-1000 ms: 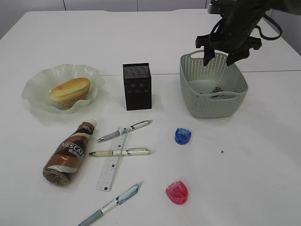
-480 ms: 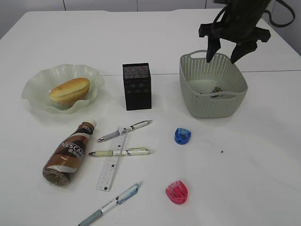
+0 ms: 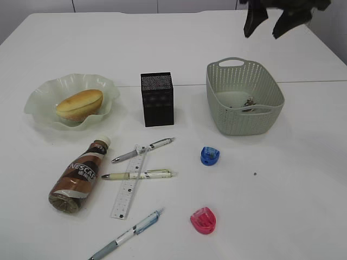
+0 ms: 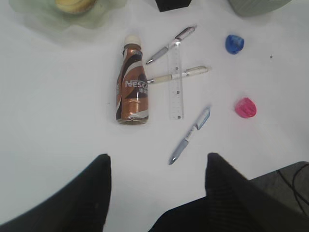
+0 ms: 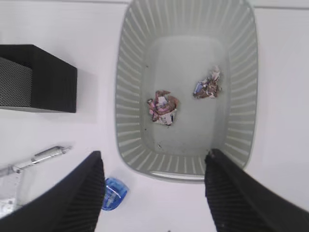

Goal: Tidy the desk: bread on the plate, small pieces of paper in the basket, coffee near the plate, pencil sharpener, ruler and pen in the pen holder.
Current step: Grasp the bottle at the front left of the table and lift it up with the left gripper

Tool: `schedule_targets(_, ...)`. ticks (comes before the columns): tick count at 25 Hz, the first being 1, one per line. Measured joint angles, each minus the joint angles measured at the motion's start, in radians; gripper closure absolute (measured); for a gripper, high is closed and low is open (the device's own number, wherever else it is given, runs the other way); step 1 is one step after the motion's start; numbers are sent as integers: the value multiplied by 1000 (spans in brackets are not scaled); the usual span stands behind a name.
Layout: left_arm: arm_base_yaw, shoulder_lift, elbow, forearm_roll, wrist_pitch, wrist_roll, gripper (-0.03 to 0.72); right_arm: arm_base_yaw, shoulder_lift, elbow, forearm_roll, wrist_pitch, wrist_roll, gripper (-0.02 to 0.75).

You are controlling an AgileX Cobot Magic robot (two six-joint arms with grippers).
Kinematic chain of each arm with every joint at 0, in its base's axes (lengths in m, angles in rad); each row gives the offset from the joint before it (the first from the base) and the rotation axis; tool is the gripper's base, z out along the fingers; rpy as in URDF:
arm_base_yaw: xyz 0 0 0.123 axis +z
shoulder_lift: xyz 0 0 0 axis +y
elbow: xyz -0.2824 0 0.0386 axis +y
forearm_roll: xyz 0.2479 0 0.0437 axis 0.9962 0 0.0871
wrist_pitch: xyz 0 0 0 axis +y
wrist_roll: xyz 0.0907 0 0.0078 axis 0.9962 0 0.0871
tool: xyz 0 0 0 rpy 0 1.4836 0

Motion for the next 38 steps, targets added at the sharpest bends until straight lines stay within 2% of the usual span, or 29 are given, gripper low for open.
schedule_targets(7,0,244,-12,12,-2,31,163,0,-239,132,48,2,-35,259)
schedule_targets(14,-5,507,-176,17,-12,82,159,0,-452,357,50,8,-40,259)
schedule_targets(20,-67,706,-299,66,-24,100,159,0,-590,492,50,12,-40,259)
schedule_targets(30,-82,943,-311,138,-34,102,158,0,-650,513,48,12,-41,259)
schedule_targets(38,-82,1056,-383,142,-36,102,100,0,-650,513,48,14,-41,259)
